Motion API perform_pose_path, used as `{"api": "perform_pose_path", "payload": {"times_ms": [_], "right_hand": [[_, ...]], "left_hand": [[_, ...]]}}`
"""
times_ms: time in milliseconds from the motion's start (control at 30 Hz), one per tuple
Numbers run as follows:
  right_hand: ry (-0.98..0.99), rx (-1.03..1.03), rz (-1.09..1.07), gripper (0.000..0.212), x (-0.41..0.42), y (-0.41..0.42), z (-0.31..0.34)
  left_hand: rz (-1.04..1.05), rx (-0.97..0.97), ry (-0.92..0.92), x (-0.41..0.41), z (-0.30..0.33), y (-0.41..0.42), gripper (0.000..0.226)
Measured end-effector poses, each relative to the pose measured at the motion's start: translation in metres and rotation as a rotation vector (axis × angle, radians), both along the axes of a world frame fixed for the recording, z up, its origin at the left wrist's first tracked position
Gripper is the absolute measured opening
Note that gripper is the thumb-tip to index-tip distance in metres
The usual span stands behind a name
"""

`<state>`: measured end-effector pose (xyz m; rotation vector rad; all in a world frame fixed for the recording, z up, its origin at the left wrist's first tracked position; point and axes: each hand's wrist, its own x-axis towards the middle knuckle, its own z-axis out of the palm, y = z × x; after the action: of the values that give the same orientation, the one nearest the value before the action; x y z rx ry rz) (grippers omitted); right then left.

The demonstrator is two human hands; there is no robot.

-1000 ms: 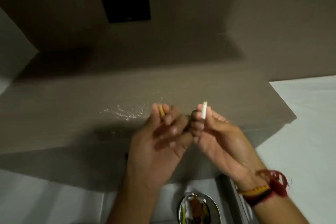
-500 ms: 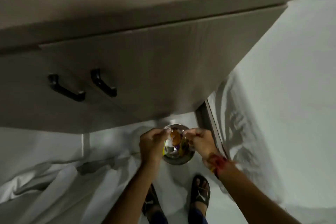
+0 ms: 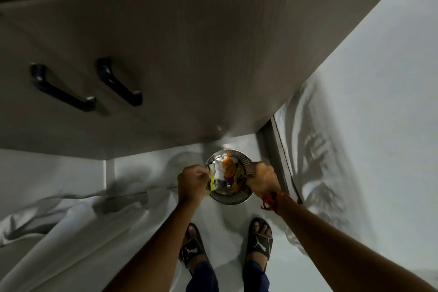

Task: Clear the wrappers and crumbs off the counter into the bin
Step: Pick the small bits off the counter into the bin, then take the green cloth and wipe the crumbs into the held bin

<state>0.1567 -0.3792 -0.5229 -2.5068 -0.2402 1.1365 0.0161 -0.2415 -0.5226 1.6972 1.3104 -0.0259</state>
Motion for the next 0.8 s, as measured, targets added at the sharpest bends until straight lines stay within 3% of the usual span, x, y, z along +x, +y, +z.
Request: {"api": "perform_pose_path", "payload": {"times_ms": [100, 267, 467, 600, 733, 800], "right_hand": [[-0.109, 0.062, 0.168, 0.015, -0.001, 0.012, 0.038], [-0.239, 0.256, 0.444, 0.019, -0.017, 0.055, 0.122], [-0.386, 0.52, 0.684, 0.027, -0.074, 0.113, 0.205], [-0.402, 0.662, 0.969, 0.026, -0.144, 0.143, 0.246], [-0.397, 0.823, 1.169, 0.025, -0.217, 0.165, 0.283], [-0.398, 0.879, 1.223, 0.023, -0.244, 0.168, 0.293]], "left_hand": [[0.046, 0.019, -0.038, -0.004, 0.039, 0.008, 0.014], [0.125, 0.132, -0.172, -0.013, 0.121, 0.027, 0.003], [0.216, 0.433, -0.248, -0.06, 0.228, 0.047, 0.011], [0.365, 0.604, -0.1, -0.144, 0.28, 0.054, 0.009], [0.491, 0.856, 0.185, -0.254, 0.31, 0.051, 0.008], [0.615, 0.783, 0.336, -0.298, 0.315, 0.042, 0.016]]}}
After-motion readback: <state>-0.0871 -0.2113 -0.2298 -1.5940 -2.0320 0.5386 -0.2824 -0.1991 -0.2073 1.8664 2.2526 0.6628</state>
